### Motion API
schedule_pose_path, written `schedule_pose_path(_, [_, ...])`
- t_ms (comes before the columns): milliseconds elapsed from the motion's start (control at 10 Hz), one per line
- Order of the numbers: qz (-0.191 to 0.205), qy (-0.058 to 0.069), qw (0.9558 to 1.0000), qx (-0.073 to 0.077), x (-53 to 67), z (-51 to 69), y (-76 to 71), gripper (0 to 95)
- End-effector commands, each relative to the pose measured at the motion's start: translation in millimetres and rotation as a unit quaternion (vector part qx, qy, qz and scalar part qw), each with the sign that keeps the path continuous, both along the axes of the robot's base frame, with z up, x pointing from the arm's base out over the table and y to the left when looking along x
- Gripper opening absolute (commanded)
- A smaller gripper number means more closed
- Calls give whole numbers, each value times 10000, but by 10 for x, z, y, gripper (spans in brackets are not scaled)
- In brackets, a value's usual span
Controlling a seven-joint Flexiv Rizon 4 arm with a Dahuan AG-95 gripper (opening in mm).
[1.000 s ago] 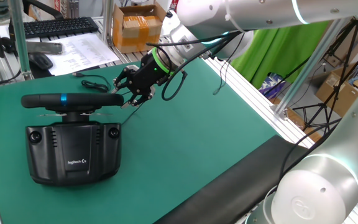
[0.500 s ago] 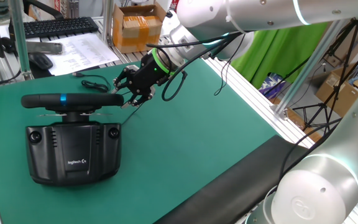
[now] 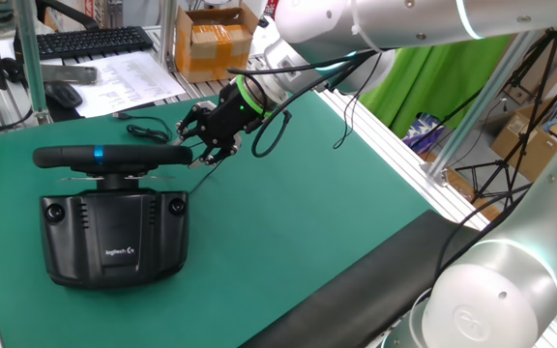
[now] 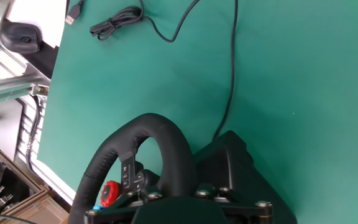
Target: Rotate the steering wheel 90 degrees clockwise
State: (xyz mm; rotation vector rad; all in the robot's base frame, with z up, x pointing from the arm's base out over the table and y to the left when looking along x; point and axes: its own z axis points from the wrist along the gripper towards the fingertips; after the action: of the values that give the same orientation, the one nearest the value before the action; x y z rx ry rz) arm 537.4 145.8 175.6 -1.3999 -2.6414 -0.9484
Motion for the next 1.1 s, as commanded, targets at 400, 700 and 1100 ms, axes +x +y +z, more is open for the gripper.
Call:
schedule_pose_path(400, [-64, 335, 9986, -406, -464, 332, -41, 0])
schedule_pose_path(700, [-70, 354, 9984, -444, -432, 386, -58, 0])
schedule_pose_path(1100, [224, 294, 9978, -542, -445, 373, -54, 0])
